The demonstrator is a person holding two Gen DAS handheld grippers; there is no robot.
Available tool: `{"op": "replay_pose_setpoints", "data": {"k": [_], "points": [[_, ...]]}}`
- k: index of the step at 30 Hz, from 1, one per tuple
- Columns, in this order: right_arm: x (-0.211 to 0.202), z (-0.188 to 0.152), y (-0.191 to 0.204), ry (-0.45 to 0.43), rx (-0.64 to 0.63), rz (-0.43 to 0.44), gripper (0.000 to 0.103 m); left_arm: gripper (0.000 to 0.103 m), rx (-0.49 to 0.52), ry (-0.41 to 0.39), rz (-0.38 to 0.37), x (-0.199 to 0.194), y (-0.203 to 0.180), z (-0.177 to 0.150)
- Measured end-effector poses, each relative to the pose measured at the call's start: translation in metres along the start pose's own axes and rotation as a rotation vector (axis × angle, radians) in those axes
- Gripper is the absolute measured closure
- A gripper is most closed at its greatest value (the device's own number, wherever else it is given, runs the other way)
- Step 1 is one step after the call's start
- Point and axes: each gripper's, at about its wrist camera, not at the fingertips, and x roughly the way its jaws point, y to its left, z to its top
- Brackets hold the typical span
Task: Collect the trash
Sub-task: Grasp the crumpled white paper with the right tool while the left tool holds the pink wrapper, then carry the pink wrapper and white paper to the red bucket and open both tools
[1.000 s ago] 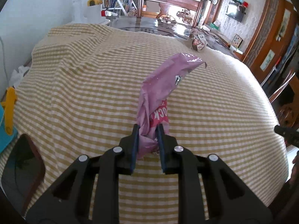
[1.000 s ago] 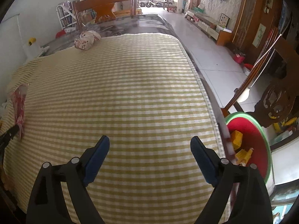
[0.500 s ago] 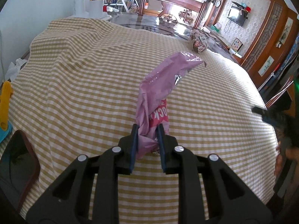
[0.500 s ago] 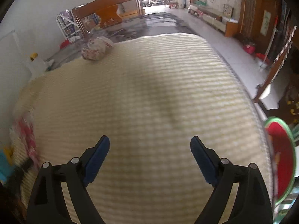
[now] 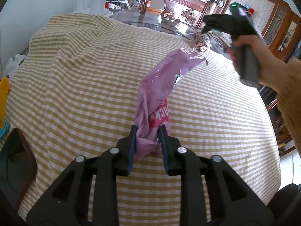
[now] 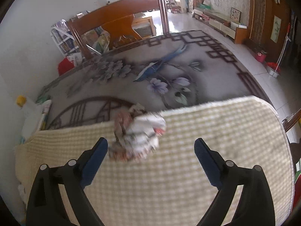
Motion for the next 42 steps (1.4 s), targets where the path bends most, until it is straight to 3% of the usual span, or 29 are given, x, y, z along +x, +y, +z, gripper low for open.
{"op": "replay_pose_setpoints", "data": {"k": [3,6,8,14,21,23,25,36,41,42], "points": [[0.017,0.002,0.008,0.014,-0.042,-0.048,0.019,0.078,-0.006,0.003,-0.003,0.001,0.001,0.000],[0.023,0.002,0.005,0.024,-0.020,0.001,0.050,0.076,-0.004,0.005,0.001,0.003,0.001,0.000],[0.020,0.001,0.004,0.024,-0.013,0.027,0.059,0.073,-0.003,0.009,0.001,0.005,0.001,0.000],[0.000,-0.023,0.002,0.063,-0.034,0.140,0.062,0.061,-0.028,0.002,-0.001,0.007,0.005,0.000],[-0.063,-0.096,-0.020,0.072,-0.176,0.213,0.061,0.054,-0.049,-0.008,0.009,0.006,0.008,0.001],[-0.083,-0.115,-0.031,0.064,-0.178,0.229,0.061,0.041,-0.040,-0.021,0.028,0.005,0.006,0.001],[-0.104,-0.139,-0.042,0.054,-0.177,0.236,0.061,0.037,-0.036,-0.029,0.032,0.003,0.004,0.002],[-0.169,-0.227,-0.086,0.073,-0.097,0.246,0.061,0.038,0.025,-0.024,0.041,0.008,-0.005,-0.001],[-0.183,-0.248,-0.099,0.068,-0.062,0.227,0.061,0.067,0.031,-0.024,0.030,0.010,-0.008,-0.002],[-0.184,-0.250,-0.102,0.067,-0.057,0.224,0.061,0.068,0.035,-0.024,0.028,0.010,-0.008,-0.002]]}}
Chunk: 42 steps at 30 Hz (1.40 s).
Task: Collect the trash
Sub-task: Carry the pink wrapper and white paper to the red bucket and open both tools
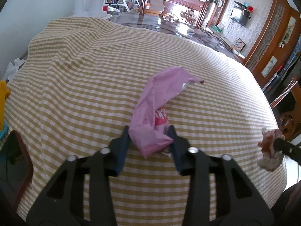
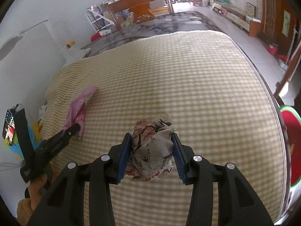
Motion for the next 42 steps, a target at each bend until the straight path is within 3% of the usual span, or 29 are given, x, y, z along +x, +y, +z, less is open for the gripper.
{"op": "replay_pose_setpoints", "data": {"k": [14,20,25,33,42], "points": [[-0.011,-0.008,-0.011,-0.040,0.012,-0.023,0.061,0.079,0.012,-0.068,0.012,-0.014,-0.002,0.001],[-0.028,-0.008,-0.018,-0.092,0.013,-0.014,0.060,0.081,0.033,-0.192,0.044,-0.047,-0.001,0.001],[-0.042,-0.010,-0.031,-0.137,0.006,-0.038,0.060,0.081,0.045,-0.182,0.056,-0.059,-0.010,-0.006],[-0.070,-0.016,-0.048,-0.200,0.040,-0.036,0.060,0.081,0.015,-0.121,-0.018,-0.076,-0.043,-0.025],[-0.102,-0.028,-0.074,-0.260,0.120,-0.022,0.060,0.081,0.110,-0.155,-0.102,-0.107,-0.104,-0.015]]}}
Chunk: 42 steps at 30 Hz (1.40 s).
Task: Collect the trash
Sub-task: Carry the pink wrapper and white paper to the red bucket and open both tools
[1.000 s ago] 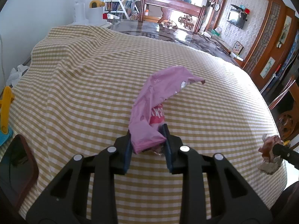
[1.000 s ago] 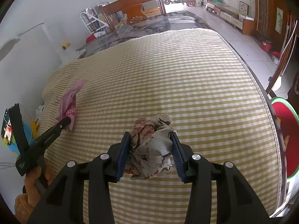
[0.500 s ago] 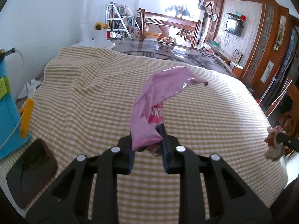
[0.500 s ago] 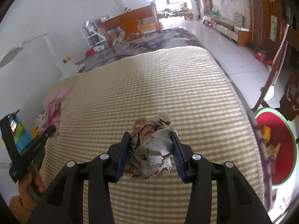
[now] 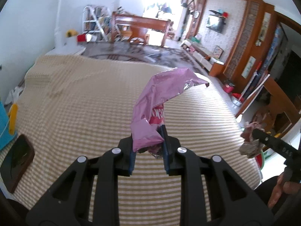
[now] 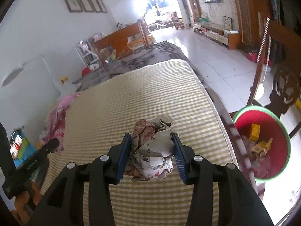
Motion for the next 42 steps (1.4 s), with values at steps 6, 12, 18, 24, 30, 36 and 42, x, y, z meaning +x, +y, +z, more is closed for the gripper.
{"op": "replay_pose_setpoints", "data": {"k": [6,12,18,24,30,36,42], "points": [[-0.022,0.008,-0.015,-0.039,0.038,0.002,0.059,0.081,0.052,-0.018,-0.054,-0.006,-0.036,0.012],[-0.043,0.016,-0.046,-0.087,0.110,-0.010,0.058,0.081,0.112,-0.009,-0.113,-0.001,-0.078,0.016],[-0.066,0.023,-0.090,-0.139,0.209,-0.038,0.058,0.081,0.168,0.053,-0.202,0.015,-0.123,0.012],[-0.082,0.029,-0.134,-0.168,0.297,-0.069,0.058,0.080,0.237,0.127,-0.264,0.035,-0.170,0.001],[-0.083,0.035,-0.171,-0.176,0.314,-0.169,0.058,0.080,0.299,0.203,-0.334,0.064,-0.222,0.001],[-0.068,0.033,-0.208,-0.141,0.364,-0.216,0.046,0.047,0.356,0.251,-0.415,0.084,-0.259,-0.005],[-0.065,0.034,-0.209,-0.149,0.381,-0.247,0.031,0.019,0.379,0.176,-0.426,0.073,-0.257,-0.009]]}}
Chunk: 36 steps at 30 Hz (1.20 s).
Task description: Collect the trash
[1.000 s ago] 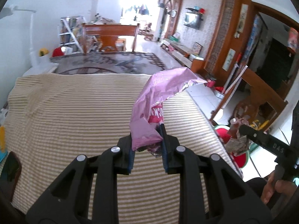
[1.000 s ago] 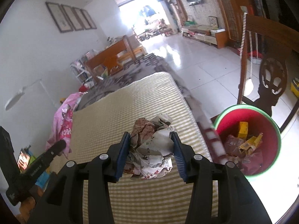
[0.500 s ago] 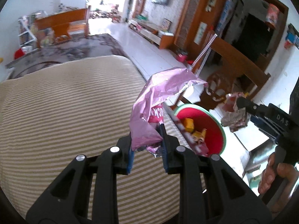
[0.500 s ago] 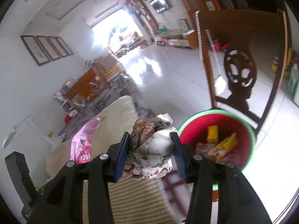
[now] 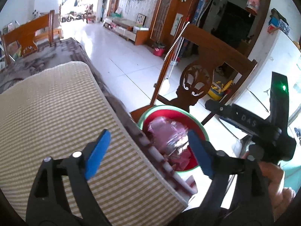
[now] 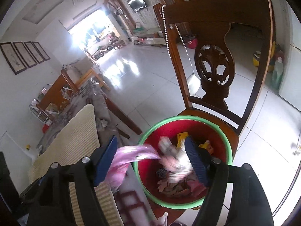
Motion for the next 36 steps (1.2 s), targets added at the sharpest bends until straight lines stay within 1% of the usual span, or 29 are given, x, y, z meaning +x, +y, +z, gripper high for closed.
{"op": "replay_pose_setpoints", "data": {"k": [2,4,6,7,8,10,12,13,15,17,18,19,20,21,22,25,27,30,33,36], "points": [[-0.004,0.000,0.009,-0.016,-0.016,0.001,0.028,0.015,-0.001,-0.024,0.024,-0.011,0.005,-0.003],[-0.009,0.001,0.024,-0.044,-0.045,0.007,0.027,0.012,-0.027,-0.058,0.041,-0.025,0.013,-0.005],[-0.018,0.000,0.047,-0.080,-0.079,0.021,0.023,0.009,-0.056,-0.110,0.075,-0.044,0.022,-0.006],[-0.021,0.001,0.057,-0.098,-0.096,0.026,0.018,0.006,-0.066,-0.133,0.093,-0.053,0.025,-0.007],[-0.025,0.001,0.070,-0.124,-0.118,0.030,0.016,0.005,-0.077,-0.151,0.110,-0.062,0.030,-0.006],[-0.032,0.000,0.093,-0.162,-0.155,0.050,0.015,0.005,-0.100,-0.189,0.134,-0.083,0.042,-0.006],[-0.035,-0.002,0.116,-0.185,-0.183,0.079,0.011,0.005,-0.131,-0.235,0.164,-0.104,0.052,-0.010],[-0.036,-0.006,0.127,-0.201,-0.191,0.096,0.006,0.005,-0.150,-0.267,0.183,-0.117,0.058,-0.013],[-0.036,-0.016,0.143,-0.236,-0.201,0.123,0.006,0.005,-0.173,-0.309,0.214,-0.135,0.066,-0.016],[-0.036,-0.039,0.155,-0.327,-0.217,0.160,0.006,0.005,-0.186,-0.346,0.238,-0.154,0.074,-0.020],[-0.033,-0.047,0.160,-0.353,-0.240,0.163,0.006,0.005,-0.186,-0.352,0.245,-0.160,0.078,-0.021],[-0.029,-0.052,0.167,-0.341,-0.276,0.150,0.006,0.005,-0.185,-0.357,0.252,-0.165,0.079,-0.022],[-0.023,-0.052,0.175,-0.300,-0.319,0.145,0.006,0.005,-0.183,-0.362,0.257,-0.169,0.081,-0.023],[-0.021,-0.052,0.178,-0.289,-0.340,0.143,0.006,0.005,-0.187,-0.371,0.267,-0.175,0.084,-0.024],[-0.019,-0.052,0.180,-0.296,-0.345,0.138,0.007,0.005,-0.198,-0.381,0.280,-0.179,0.086,-0.026],[-0.016,-0.054,0.174,-0.310,-0.330,0.129,0.007,0.005,-0.234,-0.413,0.291,-0.187,0.091,-0.029],[-0.016,-0.054,0.170,-0.328,-0.308,0.105,0.007,0.005,-0.244,-0.429,0.299,-0.190,0.091,-0.032],[-0.019,-0.057,0.166,-0.365,-0.291,0.059,0.007,0.005,-0.238,-0.440,0.324,-0.190,0.091,-0.034],[-0.020,-0.057,0.162,-0.372,-0.287,0.046,0.007,0.005,-0.221,-0.458,0.358,-0.193,0.088,-0.038],[-0.019,-0.057,0.161,-0.366,-0.286,0.046,0.007,0.005,-0.204,-0.465,0.357,-0.194,0.088,-0.040]]}}
